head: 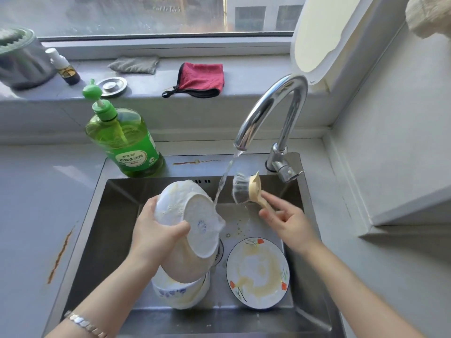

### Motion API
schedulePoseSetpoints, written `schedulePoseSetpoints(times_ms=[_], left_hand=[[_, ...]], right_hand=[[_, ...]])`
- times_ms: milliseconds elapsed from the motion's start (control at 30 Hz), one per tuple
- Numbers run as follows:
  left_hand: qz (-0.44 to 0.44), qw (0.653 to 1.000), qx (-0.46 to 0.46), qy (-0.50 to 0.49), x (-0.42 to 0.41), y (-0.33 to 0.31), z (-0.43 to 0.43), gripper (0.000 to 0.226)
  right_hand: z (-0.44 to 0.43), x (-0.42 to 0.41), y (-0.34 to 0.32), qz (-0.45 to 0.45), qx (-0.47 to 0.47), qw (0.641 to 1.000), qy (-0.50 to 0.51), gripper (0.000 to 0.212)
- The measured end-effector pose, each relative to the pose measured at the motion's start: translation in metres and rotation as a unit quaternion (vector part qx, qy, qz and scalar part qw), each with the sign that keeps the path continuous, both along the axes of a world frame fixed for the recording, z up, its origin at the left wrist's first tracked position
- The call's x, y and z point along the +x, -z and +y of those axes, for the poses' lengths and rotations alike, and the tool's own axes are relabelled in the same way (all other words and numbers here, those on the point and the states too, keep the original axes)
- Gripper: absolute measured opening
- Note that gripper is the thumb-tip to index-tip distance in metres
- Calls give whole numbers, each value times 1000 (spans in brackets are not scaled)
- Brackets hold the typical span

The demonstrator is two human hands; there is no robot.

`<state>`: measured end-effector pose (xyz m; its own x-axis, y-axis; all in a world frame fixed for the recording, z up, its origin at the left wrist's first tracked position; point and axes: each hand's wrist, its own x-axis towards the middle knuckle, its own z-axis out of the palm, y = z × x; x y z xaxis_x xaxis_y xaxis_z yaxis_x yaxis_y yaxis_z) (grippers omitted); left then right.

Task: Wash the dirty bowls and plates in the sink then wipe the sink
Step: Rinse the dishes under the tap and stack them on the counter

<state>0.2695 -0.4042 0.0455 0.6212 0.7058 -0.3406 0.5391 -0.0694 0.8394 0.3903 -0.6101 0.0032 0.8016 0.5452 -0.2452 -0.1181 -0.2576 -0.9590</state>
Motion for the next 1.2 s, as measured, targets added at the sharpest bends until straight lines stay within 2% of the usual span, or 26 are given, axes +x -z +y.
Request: schedulePoseSetpoints(times_ms=[100,233,333,433,567,700,833,1000,1033,1133,1200], left_hand=[[-1,1000,0,-10,-14,-2,3,52],[2,1000,-10,-20,-32,-5,9,53],[-3,1000,-17,-24,-41,-7,13,53],[-5,1000,-16,-26,-47,-9,17,52],[-12,999,-15,-26,-52,-9,21,52],[-15,999,-23,-23,-55,-7,21,51],[-12,999,-25,-23,-59,-3,21,51],[-6,1000,-23,-21,-61,2,23,51],[-5,1000,-22,-21,-61,3,24,52],[-2,999,-24,-22,-61,6,26,54],[0,999,-23,-24,-60,7,26,55]], right_hand=[[17,-20,6,28,20,999,2,25],[37,-27,12,-19,-39,999,-11,16],[49,-33,10,-32,-35,999,7,13],[55,-36,2,-28,-8,999,29,20],[60,-34,-7,-26,6,999,20,46],[66,-30,-15,-38,15,999,11,46],[71,-27,-15,-31,14,999,-7,29],[76,-24,-19,61,77,995,-18,49],[77,-23,-20,71,77,994,-22,44],[82,-22,-22,54,40,998,4,8],[86,-21,-20,47,22,998,31,17]])
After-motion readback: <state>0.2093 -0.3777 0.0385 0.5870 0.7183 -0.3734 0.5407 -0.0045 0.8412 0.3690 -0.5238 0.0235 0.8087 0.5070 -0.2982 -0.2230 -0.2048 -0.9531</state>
